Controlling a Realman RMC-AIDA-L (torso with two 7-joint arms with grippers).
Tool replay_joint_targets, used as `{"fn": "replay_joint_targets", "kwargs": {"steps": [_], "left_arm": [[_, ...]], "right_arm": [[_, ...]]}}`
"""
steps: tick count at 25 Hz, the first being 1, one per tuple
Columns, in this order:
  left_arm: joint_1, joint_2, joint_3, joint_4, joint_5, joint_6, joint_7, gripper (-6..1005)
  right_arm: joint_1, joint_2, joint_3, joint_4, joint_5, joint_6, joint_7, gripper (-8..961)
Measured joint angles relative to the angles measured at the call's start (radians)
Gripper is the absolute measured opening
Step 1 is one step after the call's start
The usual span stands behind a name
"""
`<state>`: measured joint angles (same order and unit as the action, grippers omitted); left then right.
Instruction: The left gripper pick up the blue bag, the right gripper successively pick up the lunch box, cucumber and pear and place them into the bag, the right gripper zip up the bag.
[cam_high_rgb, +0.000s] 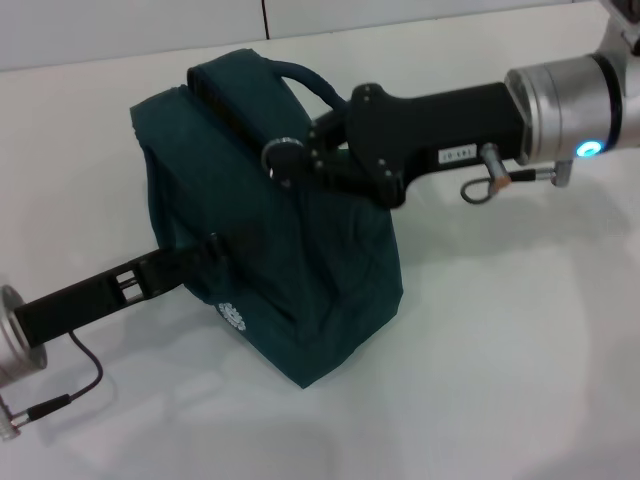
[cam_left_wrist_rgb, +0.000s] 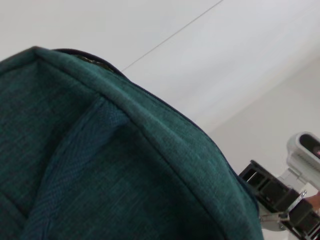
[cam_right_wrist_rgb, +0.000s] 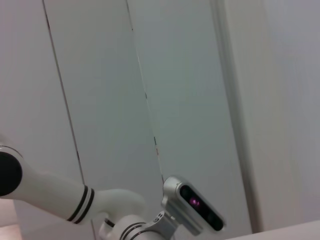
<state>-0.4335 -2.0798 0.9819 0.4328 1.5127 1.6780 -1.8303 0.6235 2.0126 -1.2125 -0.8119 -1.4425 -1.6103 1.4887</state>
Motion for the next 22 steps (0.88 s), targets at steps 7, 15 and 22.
{"fn": "replay_joint_targets", "kwargs": {"steps": [7,15,22], "left_arm": [[-0.026,-0.006,0.006,-0.009,0.046,-0.033,-0.002,733],[-0.034,-0.009,0.025,-0.012,0.05,-0.076,-0.005,722],[-0.037,-0.007,0.024,-0.01,0.048,-0.084,-0.001,712]], "right_arm": [[0.029,0.001,0.004,0.0,0.027,0.098,-0.032,11],[0.061,0.005,0.004,0.008,0.036,0.148,-0.036,12],[0.068,0.001,-0.001,0.011,0.057,0.176,-0.033,12]]}}
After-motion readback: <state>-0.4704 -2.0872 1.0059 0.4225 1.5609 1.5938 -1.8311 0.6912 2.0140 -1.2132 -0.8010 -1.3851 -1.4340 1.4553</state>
